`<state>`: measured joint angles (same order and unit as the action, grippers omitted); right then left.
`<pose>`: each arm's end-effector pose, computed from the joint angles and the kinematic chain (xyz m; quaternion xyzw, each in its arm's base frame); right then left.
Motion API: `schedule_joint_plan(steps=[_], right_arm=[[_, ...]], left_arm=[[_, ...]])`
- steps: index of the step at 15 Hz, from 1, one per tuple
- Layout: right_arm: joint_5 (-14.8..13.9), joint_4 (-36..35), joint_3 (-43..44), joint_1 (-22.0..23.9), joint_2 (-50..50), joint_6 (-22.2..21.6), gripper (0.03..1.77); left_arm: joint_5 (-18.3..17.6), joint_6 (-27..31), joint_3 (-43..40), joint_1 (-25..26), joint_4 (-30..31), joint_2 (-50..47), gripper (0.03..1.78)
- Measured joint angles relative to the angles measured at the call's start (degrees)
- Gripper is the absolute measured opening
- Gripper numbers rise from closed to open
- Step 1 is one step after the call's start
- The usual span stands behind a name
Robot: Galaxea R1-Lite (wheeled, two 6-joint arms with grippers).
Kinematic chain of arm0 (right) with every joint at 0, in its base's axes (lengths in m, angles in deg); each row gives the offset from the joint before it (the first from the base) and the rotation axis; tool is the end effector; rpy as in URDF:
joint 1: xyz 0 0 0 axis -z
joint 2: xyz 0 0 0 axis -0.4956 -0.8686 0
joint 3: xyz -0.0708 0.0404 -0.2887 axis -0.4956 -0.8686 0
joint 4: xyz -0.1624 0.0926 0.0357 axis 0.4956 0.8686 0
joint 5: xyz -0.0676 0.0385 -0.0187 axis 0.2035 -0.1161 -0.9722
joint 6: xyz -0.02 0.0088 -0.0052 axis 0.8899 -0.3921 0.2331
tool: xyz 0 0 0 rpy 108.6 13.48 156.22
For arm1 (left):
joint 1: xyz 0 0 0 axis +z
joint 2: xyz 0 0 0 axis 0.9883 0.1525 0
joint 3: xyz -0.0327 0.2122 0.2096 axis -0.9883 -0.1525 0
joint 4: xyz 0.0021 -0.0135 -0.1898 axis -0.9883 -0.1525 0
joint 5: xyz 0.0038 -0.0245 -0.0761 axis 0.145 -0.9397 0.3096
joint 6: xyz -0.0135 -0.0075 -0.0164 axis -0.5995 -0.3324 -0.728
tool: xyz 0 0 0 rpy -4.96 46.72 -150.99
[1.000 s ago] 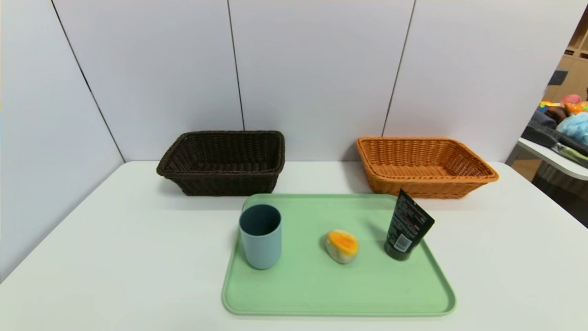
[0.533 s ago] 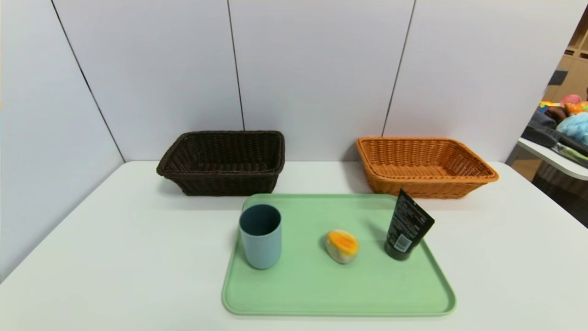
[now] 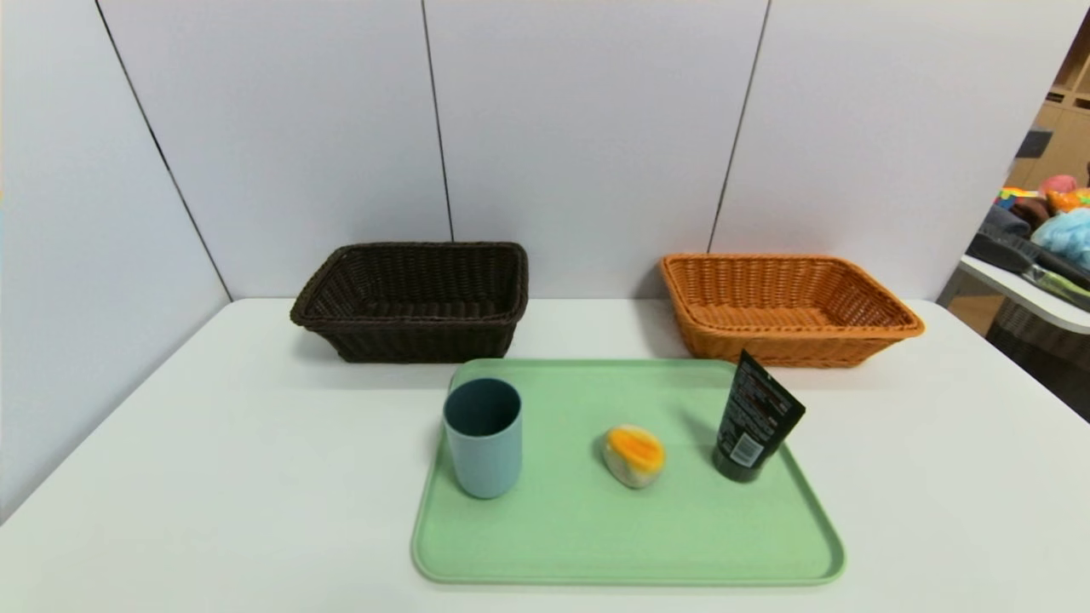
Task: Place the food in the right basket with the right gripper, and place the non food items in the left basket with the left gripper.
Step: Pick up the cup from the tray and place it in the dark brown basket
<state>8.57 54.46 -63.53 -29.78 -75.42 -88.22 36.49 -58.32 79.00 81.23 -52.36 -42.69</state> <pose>-0.0331 0.0009 0.1022 0.1342 0.0022 0.0250 0.9906 -0.0432 -0.0013 0.1151 -0.0019 0.0230 -0.0308 0.9993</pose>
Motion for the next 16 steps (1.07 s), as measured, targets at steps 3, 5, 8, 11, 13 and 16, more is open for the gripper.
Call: schedule_joint_plan(steps=[3,5,8,11,13,16], right_arm=[[3.01,6.16,7.33,-0.15,-5.1,-0.33,1.75],[3.28,7.06,10.51,-1.41,-10.14,-0.38,1.75],[3.67,7.08,13.75,-3.23,-18.91,-0.55,1.75],[4.5,6.66,16.21,-3.86,-27.98,-0.57,1.75],[5.81,6.53,18.14,-4.11,-33.05,-0.39,1.75],[10.7,6.42,20.04,-4.39,-39.25,0.66,1.75]], left_arm=[[-0.94,-0.05,3.85,-0.05,-0.3,5.16,1.75],[-2.49,-0.02,6.91,-0.07,-0.3,10.78,1.75],[-4.85,-0.02,11.68,-0.11,-0.11,20.78,1.75],[-9.79,0.13,16.84,-0.1,0.68,31.42,1.75],[-14.91,0.55,20.14,-0.21,0.93,37.38,1.75],[-21.66,3.24,23.5,-1.89,1.01,44.5,1.75]])
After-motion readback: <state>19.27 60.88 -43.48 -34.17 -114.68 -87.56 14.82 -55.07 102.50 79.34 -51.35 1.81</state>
